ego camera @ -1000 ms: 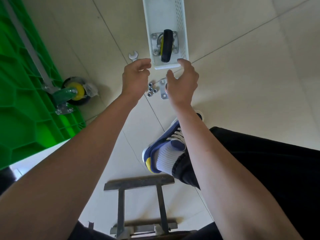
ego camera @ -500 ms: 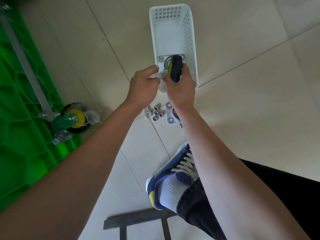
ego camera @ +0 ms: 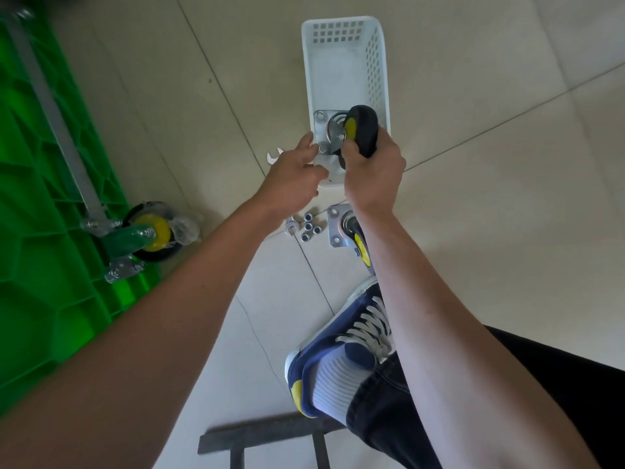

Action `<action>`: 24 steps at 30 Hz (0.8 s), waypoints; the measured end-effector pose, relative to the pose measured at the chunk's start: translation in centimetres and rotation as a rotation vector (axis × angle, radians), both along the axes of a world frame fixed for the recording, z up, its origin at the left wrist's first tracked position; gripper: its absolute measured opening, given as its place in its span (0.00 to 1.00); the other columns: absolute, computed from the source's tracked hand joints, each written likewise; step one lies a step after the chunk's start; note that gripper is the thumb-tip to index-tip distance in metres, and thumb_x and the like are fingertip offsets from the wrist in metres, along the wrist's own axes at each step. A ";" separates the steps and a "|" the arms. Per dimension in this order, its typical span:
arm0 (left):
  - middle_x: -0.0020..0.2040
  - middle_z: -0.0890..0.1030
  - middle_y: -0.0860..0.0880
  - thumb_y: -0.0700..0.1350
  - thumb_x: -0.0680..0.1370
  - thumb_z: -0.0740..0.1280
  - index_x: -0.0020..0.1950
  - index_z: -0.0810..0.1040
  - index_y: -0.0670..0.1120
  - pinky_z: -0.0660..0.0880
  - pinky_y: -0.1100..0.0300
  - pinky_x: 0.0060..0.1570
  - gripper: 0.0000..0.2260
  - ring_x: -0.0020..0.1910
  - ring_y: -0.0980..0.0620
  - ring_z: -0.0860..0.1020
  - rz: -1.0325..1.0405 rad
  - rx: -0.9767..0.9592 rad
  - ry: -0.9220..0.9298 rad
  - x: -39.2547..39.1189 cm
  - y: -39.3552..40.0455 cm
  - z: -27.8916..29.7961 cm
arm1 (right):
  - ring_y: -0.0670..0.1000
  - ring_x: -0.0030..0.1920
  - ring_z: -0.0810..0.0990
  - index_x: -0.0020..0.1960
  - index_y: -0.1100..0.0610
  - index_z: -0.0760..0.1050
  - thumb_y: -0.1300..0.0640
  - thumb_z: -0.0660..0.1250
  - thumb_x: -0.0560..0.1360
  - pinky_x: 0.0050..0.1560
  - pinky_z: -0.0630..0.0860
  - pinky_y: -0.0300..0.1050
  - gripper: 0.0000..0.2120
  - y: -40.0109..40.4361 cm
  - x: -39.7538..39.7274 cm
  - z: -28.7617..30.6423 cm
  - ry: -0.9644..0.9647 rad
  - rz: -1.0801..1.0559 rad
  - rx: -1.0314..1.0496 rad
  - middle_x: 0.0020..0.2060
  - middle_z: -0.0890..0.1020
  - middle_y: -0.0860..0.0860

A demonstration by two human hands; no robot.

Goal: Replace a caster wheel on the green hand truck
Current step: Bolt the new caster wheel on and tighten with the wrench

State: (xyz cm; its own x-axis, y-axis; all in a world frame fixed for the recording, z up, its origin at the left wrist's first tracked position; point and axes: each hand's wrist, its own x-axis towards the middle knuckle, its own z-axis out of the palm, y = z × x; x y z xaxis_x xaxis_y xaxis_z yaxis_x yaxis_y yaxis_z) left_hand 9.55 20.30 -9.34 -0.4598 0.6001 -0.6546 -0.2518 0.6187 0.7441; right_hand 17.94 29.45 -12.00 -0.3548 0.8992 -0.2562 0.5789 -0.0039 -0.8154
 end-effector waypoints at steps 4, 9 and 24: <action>0.81 0.58 0.59 0.38 0.81 0.63 0.76 0.70 0.45 0.79 0.51 0.55 0.22 0.63 0.60 0.73 0.010 -0.035 0.013 0.0 0.3 0.5 | 0.51 0.31 0.73 0.43 0.52 0.75 0.53 0.69 0.75 0.33 0.81 0.53 0.05 -0.1 0.0 1.2 0.054 -0.050 -0.018 0.28 0.73 0.43; 0.68 0.75 0.54 0.40 0.81 0.65 0.75 0.72 0.47 0.75 0.52 0.65 0.22 0.65 0.54 0.74 0.141 -0.021 0.056 0.4 0.4 1.2 | 0.60 0.35 0.78 0.47 0.56 0.79 0.55 0.69 0.76 0.28 0.81 0.56 0.05 -0.5 0.6 3.7 0.126 -0.087 -0.033 0.34 0.79 0.54; 0.51 0.85 0.42 0.45 0.82 0.66 0.61 0.80 0.41 0.81 0.56 0.39 0.11 0.40 0.49 0.85 0.665 0.125 -0.119 -1.5 -7.0 11.8 | 0.47 0.39 0.83 0.55 0.60 0.81 0.60 0.68 0.79 0.35 0.84 0.52 0.07 -5.8 3.6 15.9 0.411 0.195 -0.252 0.39 0.82 0.49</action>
State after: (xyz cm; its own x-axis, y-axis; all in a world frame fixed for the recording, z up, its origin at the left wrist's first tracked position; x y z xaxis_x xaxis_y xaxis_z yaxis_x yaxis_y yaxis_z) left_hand 8.03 13.34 2.46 -0.6858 0.2892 -0.6679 -0.6332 0.2155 0.7434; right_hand 21.50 23.61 3.94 -0.6264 0.7346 -0.2608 0.2207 -0.1538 -0.9631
